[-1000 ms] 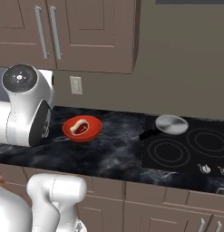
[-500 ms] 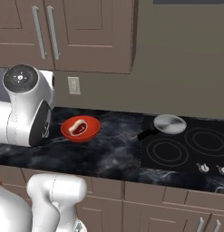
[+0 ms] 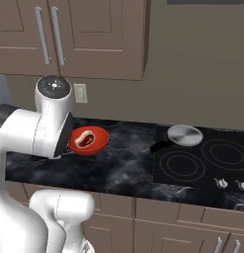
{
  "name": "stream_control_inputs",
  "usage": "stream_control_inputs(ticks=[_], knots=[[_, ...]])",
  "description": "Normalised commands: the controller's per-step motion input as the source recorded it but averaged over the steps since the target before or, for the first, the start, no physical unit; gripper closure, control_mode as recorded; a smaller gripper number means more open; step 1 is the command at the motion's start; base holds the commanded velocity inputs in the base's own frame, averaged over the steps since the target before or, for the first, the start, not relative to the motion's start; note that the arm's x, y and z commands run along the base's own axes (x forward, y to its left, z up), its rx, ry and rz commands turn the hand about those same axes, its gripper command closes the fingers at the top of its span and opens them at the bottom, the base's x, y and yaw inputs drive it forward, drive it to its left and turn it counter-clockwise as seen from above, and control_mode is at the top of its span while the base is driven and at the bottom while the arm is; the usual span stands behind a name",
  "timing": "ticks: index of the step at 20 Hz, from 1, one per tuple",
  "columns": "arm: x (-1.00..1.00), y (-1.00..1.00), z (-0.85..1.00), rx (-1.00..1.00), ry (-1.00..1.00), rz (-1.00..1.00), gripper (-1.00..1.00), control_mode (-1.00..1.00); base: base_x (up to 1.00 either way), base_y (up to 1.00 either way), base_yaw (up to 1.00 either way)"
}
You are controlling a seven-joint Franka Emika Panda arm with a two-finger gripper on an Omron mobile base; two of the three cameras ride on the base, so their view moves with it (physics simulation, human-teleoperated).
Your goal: Place one of the steaks on the plate and the other in the bowl. Then place the bowl in the fridge.
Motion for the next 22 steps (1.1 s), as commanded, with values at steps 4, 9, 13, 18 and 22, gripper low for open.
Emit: stream_control_inputs(ticks=[4,9,13,18,22], knots=[[0.20,0.02,-0.20,0.00,-0.02,0.07,-1.00,-1.00,0.00,0.00,0.00],[0.16,0.00,-0.63,0.00,-0.21,0.00,-1.00,-1.00,0.00,0.00,0.00],[0.19,0.00,-0.63,0.00,-0.04,0.00,-1.00,-1.00,0.00,0.00,0.00],[0.24,0.00,-0.22,0.00,0.07,0.02,-1.00,-1.00,0.00,0.00,0.00],[0.25,0.00,-0.18,0.01,0.13,0.04,-1.00,-1.00,0.00,0.00,0.00]])
